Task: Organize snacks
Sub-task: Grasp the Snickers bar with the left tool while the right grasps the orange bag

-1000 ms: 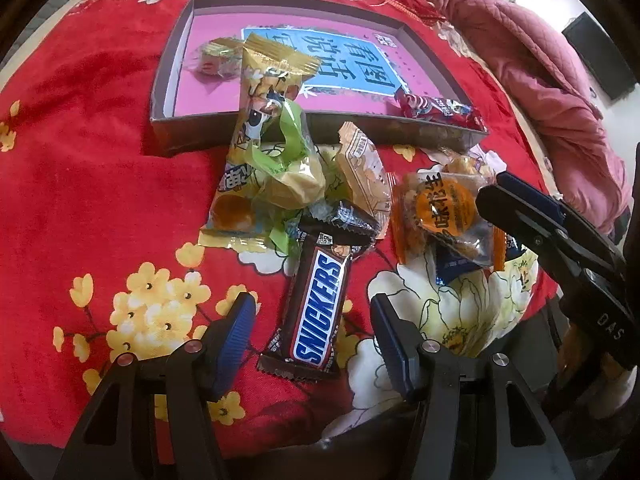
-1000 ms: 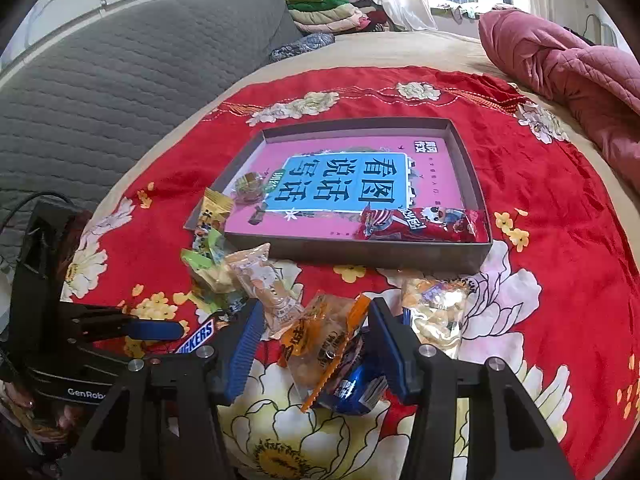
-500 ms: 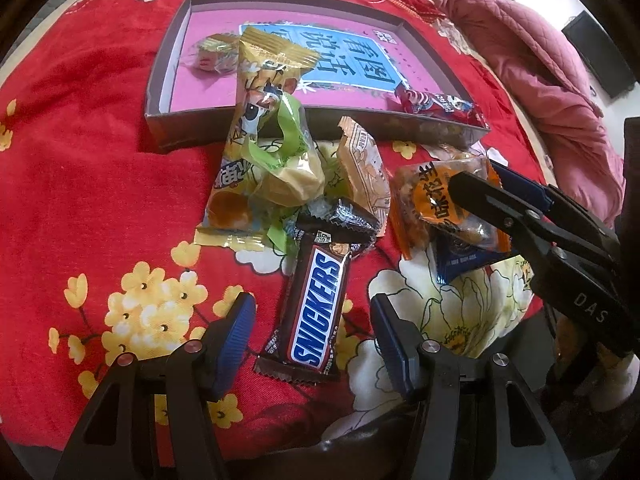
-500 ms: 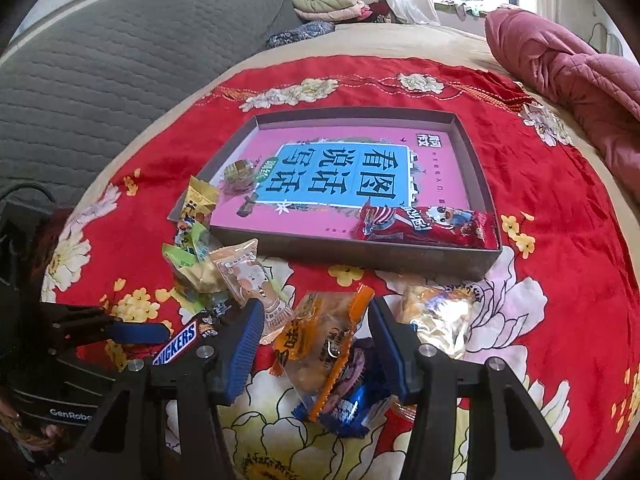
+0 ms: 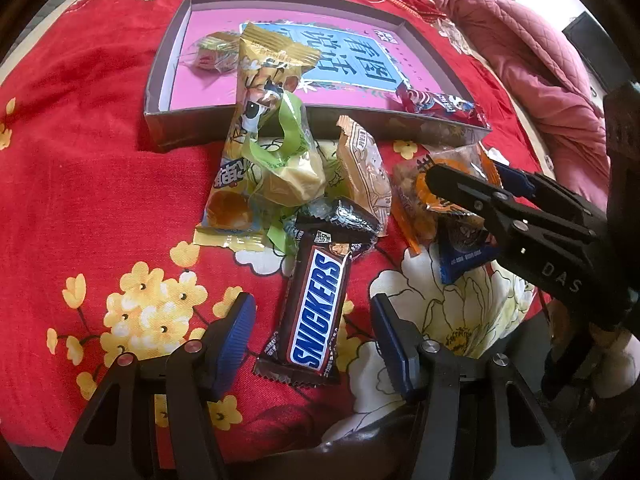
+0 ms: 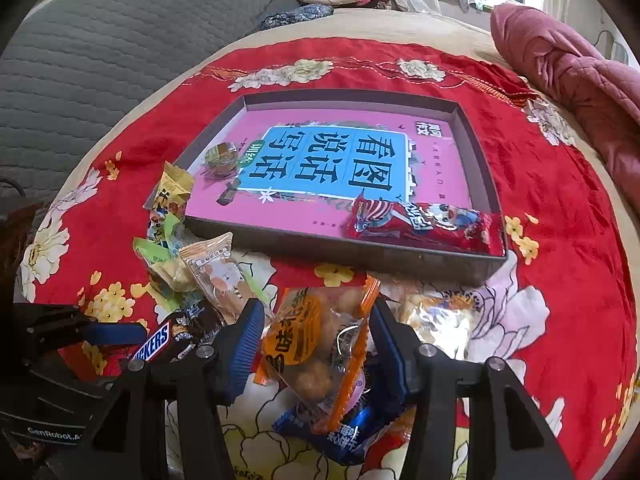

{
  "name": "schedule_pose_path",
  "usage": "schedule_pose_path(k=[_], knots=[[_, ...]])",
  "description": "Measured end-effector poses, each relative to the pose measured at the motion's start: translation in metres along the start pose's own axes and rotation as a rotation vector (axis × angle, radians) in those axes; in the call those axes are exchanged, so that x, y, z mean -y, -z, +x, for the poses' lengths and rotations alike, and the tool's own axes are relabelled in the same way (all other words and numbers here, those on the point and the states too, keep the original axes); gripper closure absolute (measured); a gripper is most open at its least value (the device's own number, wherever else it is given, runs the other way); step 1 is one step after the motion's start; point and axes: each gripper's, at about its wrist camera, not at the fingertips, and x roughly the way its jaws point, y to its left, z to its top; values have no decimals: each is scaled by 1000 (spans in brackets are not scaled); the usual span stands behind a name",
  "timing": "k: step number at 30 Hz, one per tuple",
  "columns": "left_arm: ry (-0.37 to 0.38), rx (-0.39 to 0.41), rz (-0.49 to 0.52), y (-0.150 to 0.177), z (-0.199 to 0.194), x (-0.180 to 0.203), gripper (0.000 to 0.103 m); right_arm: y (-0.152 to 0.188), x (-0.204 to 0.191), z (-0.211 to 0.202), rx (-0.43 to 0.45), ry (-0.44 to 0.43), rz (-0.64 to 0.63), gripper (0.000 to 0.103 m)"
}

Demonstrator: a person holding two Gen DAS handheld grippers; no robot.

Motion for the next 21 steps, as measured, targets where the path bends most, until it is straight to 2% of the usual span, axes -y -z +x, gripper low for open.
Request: schedule_pose_path(k=[5, 17, 18, 19, 21], knots=[[0, 0, 1, 0, -1, 0, 42, -2, -2, 7, -18, 21, -22, 49], [-1, 2, -1, 0, 2, 0, 42, -2, -6, 15, -41, -11, -46, 49], [-3, 3, 0, -1, 2, 0, 42, -2, -8, 18, -50, -7, -65, 50], [-6, 4, 1, -1, 3, 1, 42, -2, -9, 19, -54, -1, -76, 57], [-12, 5, 6, -2, 3, 3, 42, -1, -11, 22, -58, 0, -100, 59]])
